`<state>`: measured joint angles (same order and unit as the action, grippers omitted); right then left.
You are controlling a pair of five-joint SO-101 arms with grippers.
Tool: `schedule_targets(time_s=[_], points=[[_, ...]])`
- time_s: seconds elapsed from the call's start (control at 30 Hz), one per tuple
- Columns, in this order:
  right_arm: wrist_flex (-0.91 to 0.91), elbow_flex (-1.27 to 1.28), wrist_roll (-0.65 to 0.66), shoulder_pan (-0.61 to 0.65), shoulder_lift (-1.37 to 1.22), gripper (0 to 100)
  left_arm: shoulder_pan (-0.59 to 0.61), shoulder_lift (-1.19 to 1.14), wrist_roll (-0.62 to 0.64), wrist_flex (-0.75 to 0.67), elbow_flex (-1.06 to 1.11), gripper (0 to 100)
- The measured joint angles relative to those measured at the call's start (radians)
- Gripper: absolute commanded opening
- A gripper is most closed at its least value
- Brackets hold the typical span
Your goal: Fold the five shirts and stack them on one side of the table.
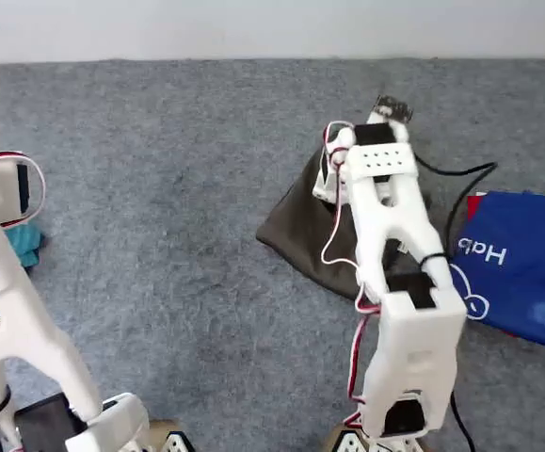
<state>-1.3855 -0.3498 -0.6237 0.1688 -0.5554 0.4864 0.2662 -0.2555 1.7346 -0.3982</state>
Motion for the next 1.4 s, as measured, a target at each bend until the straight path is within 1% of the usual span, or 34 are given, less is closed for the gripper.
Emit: schedule_targets(time_s=[0.13,0.23,0.33,0.43,0.57,0.67,0.87,0.97,1.1,1.4], points=[[0.094,-0.002,-0.032,-0.037,-0.110,42.9,0.068,0.000,0.000,0.000,0.000,2],[0.133,-0.014,-0.040,-0.061,-0.157,36.2,0.123,0.000,0.000,0.000,0.000,2],[0.137,-0.040,-0.040,-0.071,-0.190,25.4,0.143,0.000,0.000,0.000,0.000,2],[0.101,-0.089,-0.040,-0.077,-0.213,13.6,0.146,0.000,0.000,0.000,0.000,2],[0.077,-0.109,-0.040,-0.109,-0.221,1.1,0.144,0.000,0.000,0.000,0.000,2],[0.038,-0.132,-0.017,-0.117,-0.224,1.0,0.144,0.000,0.000,0.000,0.000,2],[-0.144,-0.232,0.184,-0.124,-0.226,0.9,0.144,0.000,0.000,0.000,0.000,2],[-0.239,-0.269,0.281,-0.150,-0.161,0.9,0.144,0.000,0.000,0.000,0.000,2],[-0.358,-0.284,0.451,-0.201,-0.046,0.9,0.144,0.000,0.000,0.000,0.000,2],[-0.370,-0.284,0.730,-0.399,0.261,0.8,0.144,0.000,0.000,0.000,0.000,2]])
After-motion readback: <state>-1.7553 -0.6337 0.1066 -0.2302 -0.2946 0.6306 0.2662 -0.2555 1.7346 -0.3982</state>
